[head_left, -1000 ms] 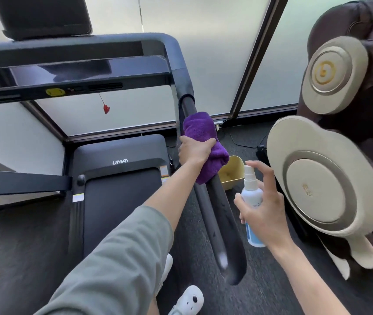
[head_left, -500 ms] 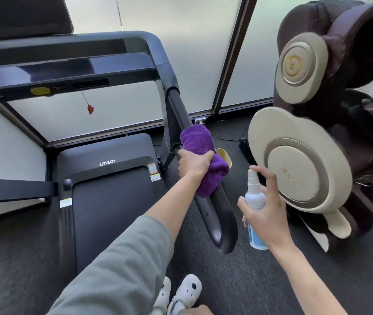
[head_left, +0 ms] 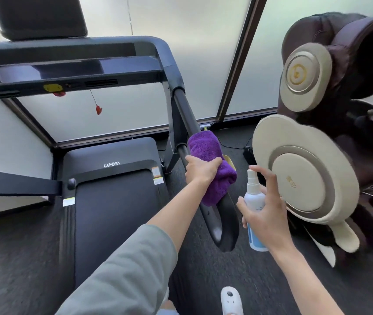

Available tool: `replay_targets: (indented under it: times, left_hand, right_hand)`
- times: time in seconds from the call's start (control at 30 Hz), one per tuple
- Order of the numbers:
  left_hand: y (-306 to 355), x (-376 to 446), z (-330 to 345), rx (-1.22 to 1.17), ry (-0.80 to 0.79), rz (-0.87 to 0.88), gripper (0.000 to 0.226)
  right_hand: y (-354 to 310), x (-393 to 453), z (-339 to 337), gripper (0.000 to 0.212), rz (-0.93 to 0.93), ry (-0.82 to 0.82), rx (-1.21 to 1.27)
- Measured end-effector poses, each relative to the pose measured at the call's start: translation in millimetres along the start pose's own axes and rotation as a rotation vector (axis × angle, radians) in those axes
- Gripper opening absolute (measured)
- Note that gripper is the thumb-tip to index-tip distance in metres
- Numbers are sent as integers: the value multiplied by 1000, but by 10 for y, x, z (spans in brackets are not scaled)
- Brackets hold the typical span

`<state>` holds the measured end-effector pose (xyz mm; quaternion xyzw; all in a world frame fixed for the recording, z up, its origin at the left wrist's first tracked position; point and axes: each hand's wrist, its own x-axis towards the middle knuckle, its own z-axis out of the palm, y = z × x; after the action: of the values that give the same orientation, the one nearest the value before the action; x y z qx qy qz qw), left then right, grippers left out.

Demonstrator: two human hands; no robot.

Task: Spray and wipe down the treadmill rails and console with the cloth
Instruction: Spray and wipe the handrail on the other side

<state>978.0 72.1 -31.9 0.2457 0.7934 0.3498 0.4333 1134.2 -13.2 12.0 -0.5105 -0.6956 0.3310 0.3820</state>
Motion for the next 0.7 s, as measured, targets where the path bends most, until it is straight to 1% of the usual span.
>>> replay_targets:
  times: [0.1, 0.2, 0.3, 0.37, 0.4, 0.47, 0.53, 0.6, 0.7]
  left_hand:
    - [55, 112, -9, 14, 17, 16, 82]
    - [122, 274, -21, -66, 27, 78, 80]
    - [35, 318, 60, -154, 112, 168, 72]
    - [-53, 218, 126, -160, 179, 205, 69]
    - [-103, 110, 156, -153, 201, 205, 68]
    - [-185, -143, 224, -86, 239, 186, 68]
    - [-263, -389, 292, -33, 274, 165, 70]
    - [-347, -543, 347, -43, 296, 145, 69]
    - [-443, -727, 402, -100, 304, 118, 67]
  right_hand:
    - [211, 87, -115, 80, -100, 0, 47]
    - [595, 167, -189, 80, -220, -10, 123]
    - [1012, 146, -236, 79, -342, -47, 167]
    - [1184, 72, -305, 77, -406, -73, 173]
    - [1220, 32, -360, 76, -428, -97, 182]
    - [1212, -49, -489, 76, -418, -155, 247]
    - [1174, -71, -589, 76, -421, -216, 257]
    - [1124, -34, -639, 77, -434, -271, 245]
    - [1063, 46, -656, 73, -470, -329, 252]
